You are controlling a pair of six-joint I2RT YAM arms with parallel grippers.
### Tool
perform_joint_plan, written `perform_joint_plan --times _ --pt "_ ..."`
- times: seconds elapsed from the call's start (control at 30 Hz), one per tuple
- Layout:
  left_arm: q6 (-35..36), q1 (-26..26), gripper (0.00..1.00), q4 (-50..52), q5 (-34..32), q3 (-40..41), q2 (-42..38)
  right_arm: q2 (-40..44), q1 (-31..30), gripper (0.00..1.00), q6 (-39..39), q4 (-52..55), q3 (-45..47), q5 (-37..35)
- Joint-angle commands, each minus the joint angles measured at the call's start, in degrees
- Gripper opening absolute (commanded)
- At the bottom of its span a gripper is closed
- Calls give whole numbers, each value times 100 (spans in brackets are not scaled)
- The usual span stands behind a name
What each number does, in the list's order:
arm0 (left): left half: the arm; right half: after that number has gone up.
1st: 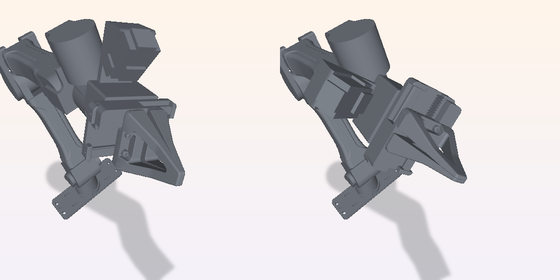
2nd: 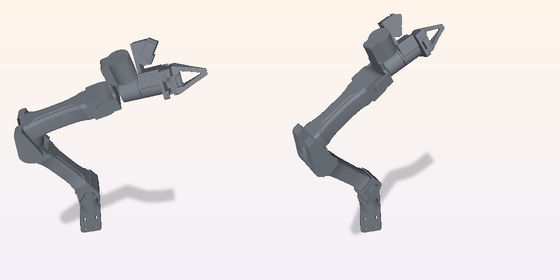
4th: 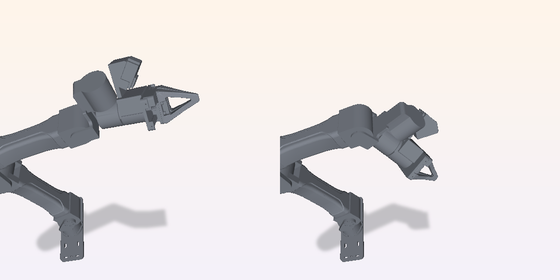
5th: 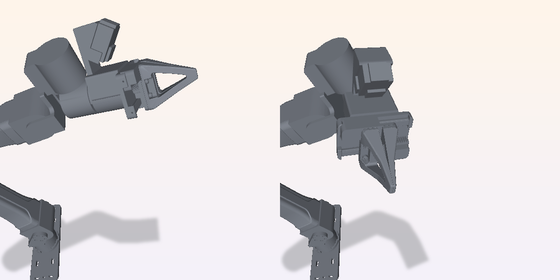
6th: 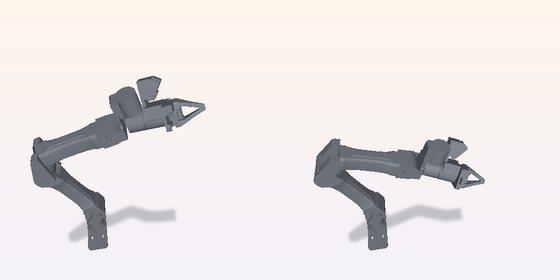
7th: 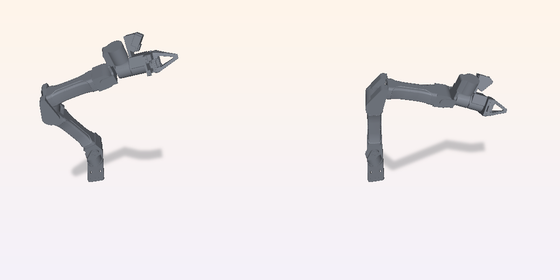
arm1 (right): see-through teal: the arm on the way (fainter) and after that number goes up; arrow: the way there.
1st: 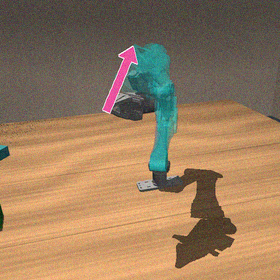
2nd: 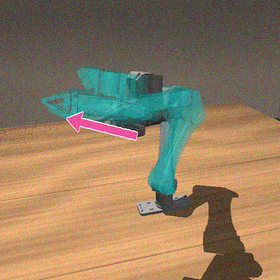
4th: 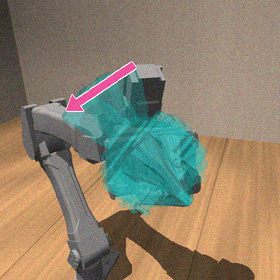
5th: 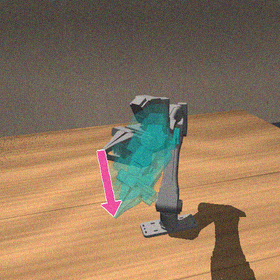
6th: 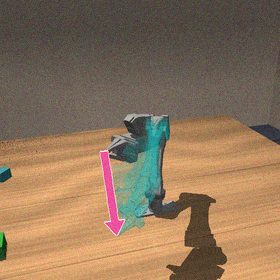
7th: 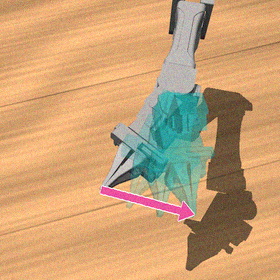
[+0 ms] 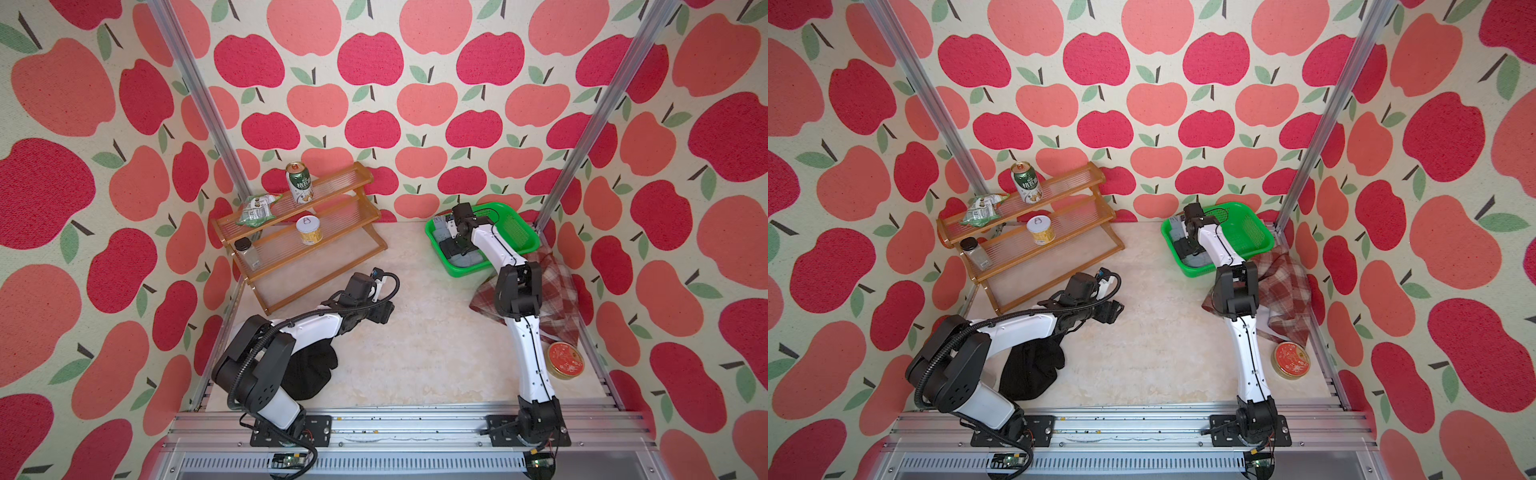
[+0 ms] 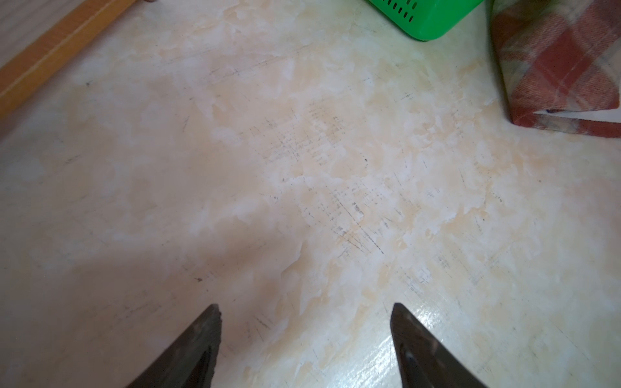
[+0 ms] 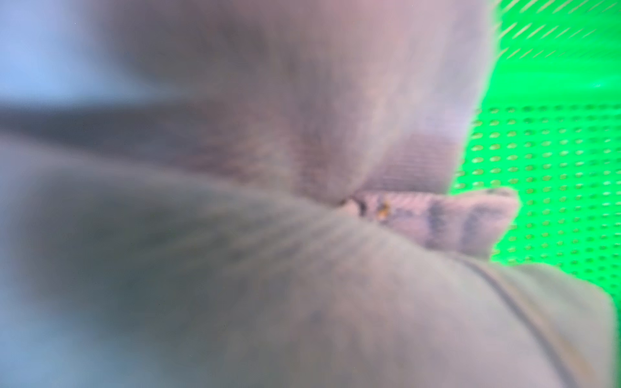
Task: Roll up the skirts
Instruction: Place the skirt in the basket.
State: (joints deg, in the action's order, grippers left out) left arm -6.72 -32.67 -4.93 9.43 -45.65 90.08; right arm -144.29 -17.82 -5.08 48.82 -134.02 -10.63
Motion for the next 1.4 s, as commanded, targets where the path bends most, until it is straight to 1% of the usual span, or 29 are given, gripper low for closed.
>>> perform_joint_plan --times 0.0,0.07,0.17,0.27,0.33,0.53,0.6,0.7,0.77,0.9,0.97,1.03,1.07,1.13,1.3,1.37 --pt "-101 -23 80 85 -117 30 -101 594 -98 99 -84 -215 -147 83" --pt "-101 -27 80 71 -126 34 -92 636 -92 99 -157 -81 -307 170" --pt "-110 -28 80 76 -135 15 -54 521 -90 99 -261 304 -640 66" --pt "-136 -32 80 62 -117 4 -51 610 -94 99 -295 410 -546 -81" --pt "-154 -30 81 71 -125 12 -52 814 -90 99 -273 312 -251 -127" --pt "-213 -41 81 76 -143 21 -135 1925 -76 99 -157 -374 1060 -296" --pt "-232 -55 80 71 -152 22 -169 2268 -42 99 -32 -391 1371 -407" --pt "-241 -57 80 46 -161 30 -225 2784 29 99 256 -230 1934 -835" --pt "-250 -66 80 19 -148 47 -274 3314 59 93 385 -249 2719 -1057" --pt "-242 -82 79 5 -86 47 -344 4351 86 83 647 -297 4295 -1191" --pt "-251 -87 79 -12 -60 48 -374 4849 133 82 857 -430 5092 -1048" --pt "-285 -90 79 -42 -25 47 -393 5180 208 82 1139 -656 5748 -661" --pt "-315 -91 79 -58 -5 42 -412 5280 267 84 1277 -823 6041 -385" --pt "-360 -121 79 -70 23 51 -439 5332 331 86 1504 -933 6394 -207" --pt "-418 -266 79 -61 -77 139 -573 5352 567 86 1769 -1013 6903 -565" --pt "-452 -321 79 -78 -124 211 -621 5340 694 86 1791 -1093 7037 -537"
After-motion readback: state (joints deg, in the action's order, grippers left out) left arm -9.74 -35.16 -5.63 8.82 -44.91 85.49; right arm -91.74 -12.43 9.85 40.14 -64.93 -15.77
